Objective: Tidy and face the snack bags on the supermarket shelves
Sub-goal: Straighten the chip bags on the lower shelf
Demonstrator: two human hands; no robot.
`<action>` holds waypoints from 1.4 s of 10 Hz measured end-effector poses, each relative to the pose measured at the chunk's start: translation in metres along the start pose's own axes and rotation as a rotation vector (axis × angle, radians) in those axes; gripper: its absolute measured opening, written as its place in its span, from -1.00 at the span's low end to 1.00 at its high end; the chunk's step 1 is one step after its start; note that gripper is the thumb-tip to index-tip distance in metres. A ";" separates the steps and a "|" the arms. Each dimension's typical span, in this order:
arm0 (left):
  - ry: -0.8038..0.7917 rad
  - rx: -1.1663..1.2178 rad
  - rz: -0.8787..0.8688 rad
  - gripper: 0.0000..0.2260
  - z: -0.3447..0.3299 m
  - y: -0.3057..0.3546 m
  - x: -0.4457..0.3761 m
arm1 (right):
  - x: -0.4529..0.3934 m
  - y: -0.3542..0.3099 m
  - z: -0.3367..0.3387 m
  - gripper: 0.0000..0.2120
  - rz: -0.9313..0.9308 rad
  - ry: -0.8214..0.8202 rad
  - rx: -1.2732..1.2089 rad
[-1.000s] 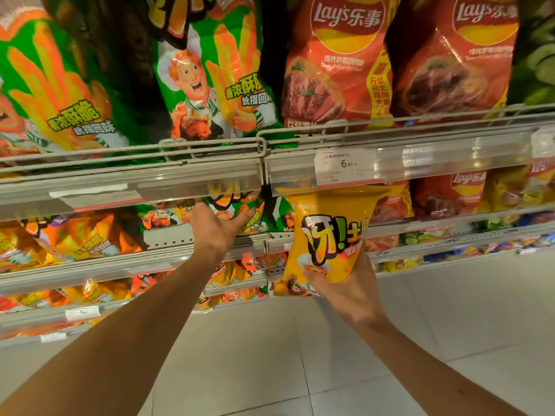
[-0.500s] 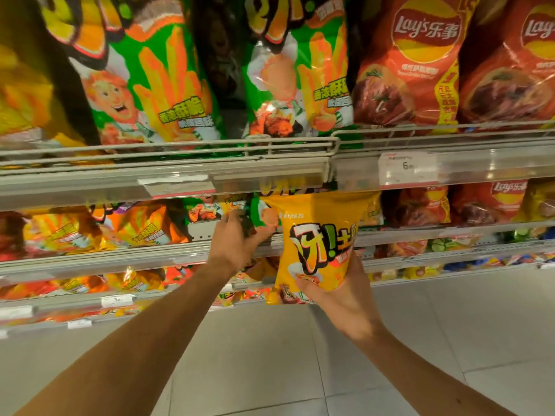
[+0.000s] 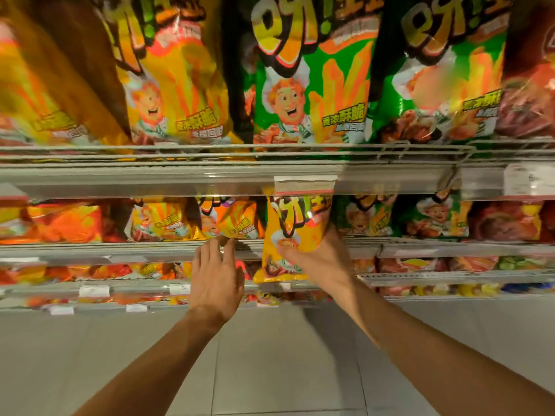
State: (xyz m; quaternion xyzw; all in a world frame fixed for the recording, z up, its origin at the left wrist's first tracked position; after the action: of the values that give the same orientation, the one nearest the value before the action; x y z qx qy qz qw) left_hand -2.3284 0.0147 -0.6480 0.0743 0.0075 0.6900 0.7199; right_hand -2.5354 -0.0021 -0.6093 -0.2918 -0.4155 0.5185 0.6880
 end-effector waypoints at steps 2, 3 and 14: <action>-0.045 -0.089 0.000 -0.36 -0.003 -0.001 -0.002 | -0.032 -0.020 0.002 -0.18 0.054 0.115 0.036; -0.067 -0.078 0.004 -0.37 -0.004 0.000 -0.003 | -0.050 -0.027 0.005 -0.34 0.074 0.164 0.045; -0.148 -0.049 -0.022 -0.27 -0.002 -0.006 -0.006 | -0.065 0.010 -0.017 0.05 0.143 0.046 0.148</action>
State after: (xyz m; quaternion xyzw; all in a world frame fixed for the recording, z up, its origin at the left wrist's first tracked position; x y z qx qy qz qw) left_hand -2.3225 0.0088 -0.6510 0.1073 -0.0618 0.6746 0.7277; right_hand -2.5331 -0.0604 -0.6435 -0.2811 -0.3385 0.5888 0.6781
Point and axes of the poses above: each hand's wrist, its own x-axis away from the middle knuckle, its own z-axis out of the back of the hand, y = z × x, the point moved 2 cm from there along -x, towards the middle knuckle, and after that the axes turned 4 degrees about -y, right-handed, at the moved point
